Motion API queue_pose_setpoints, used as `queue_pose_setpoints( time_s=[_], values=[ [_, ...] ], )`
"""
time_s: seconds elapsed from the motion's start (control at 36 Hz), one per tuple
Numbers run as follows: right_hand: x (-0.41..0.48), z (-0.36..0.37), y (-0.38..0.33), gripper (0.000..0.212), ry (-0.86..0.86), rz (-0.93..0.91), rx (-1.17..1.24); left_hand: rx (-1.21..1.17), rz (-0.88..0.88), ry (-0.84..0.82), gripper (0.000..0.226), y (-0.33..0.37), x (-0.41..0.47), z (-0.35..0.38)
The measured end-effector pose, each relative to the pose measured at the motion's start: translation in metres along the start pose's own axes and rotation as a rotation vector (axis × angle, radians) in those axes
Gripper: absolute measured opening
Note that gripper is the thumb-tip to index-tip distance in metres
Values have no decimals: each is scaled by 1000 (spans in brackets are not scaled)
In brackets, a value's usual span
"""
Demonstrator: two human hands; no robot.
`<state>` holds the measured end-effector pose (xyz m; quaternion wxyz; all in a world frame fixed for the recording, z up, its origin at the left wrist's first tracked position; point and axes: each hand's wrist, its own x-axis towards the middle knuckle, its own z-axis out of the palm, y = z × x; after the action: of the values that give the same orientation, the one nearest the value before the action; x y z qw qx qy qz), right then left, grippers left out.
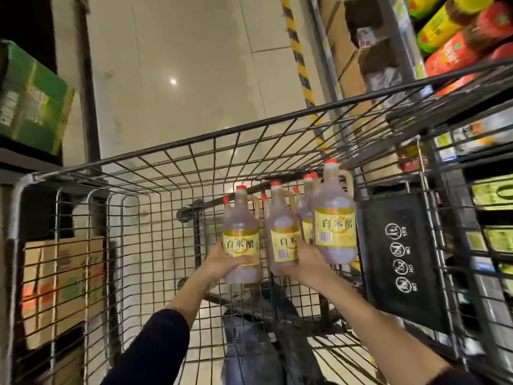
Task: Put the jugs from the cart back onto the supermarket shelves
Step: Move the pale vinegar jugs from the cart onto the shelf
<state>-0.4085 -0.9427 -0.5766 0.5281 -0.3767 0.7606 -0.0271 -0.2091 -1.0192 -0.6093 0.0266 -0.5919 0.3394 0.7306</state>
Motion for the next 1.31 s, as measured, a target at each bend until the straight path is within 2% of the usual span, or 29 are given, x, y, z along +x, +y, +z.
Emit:
queue_pose_setpoints(
  time_s=[0.11, 0.22, 0.28, 0.33, 0.42, 0.56, 0.64, 0.72, 0.78, 0.86, 0.92, 1.06, 1.14, 1.31],
  values=[
    [13, 10, 0, 50, -30, 128, 55, -42, -20, -21, 82, -4, -18, -8],
    [28, 24, 1, 77, 11, 272, 145, -78, -44, -33, 71, -14, -33, -17],
    [34, 29, 2, 79, 51, 295, 131, -63, -45, -36, 64, -18, -37, -22],
    [33, 29, -3, 80, 91, 310, 96, -54, -40, -45, 71, -21, -41, -28],
    [33, 31, -6, 72, 148, 331, 56, -57, -32, -32, 81, -24, -47, -35],
    [41, 45, 6, 49, 215, 255, 212, -68, -19, -11, 48, -25, -54, -39],
    [38, 42, -1, 51, 214, 237, 318, -95, -23, -5, 62, -27, -54, -40],
    [40, 39, -1, 53, 136, 228, 485, -116, -34, 18, 84, -32, -52, -43],
    [44, 39, 2, 59, 81, 224, 565, -126, -39, 31, 88, -35, -50, -44],
    [49, 43, 7, 66, 12, 230, 677, -138, -46, 36, 90, -37, -48, -44],
    [50, 45, 6, 61, -9, 240, 738, -136, -51, 36, 87, -37, -49, -44],
    [55, 48, -1, 64, 63, 312, 799, -144, -59, 46, 85, -35, -50, -45],
    [55, 47, -1, 56, 72, 346, 788, -136, -61, 52, 86, -34, -52, -44],
    [44, 35, -3, 35, -47, 364, 860, -104, -65, 65, 84, -28, -60, -43]
  ],
)
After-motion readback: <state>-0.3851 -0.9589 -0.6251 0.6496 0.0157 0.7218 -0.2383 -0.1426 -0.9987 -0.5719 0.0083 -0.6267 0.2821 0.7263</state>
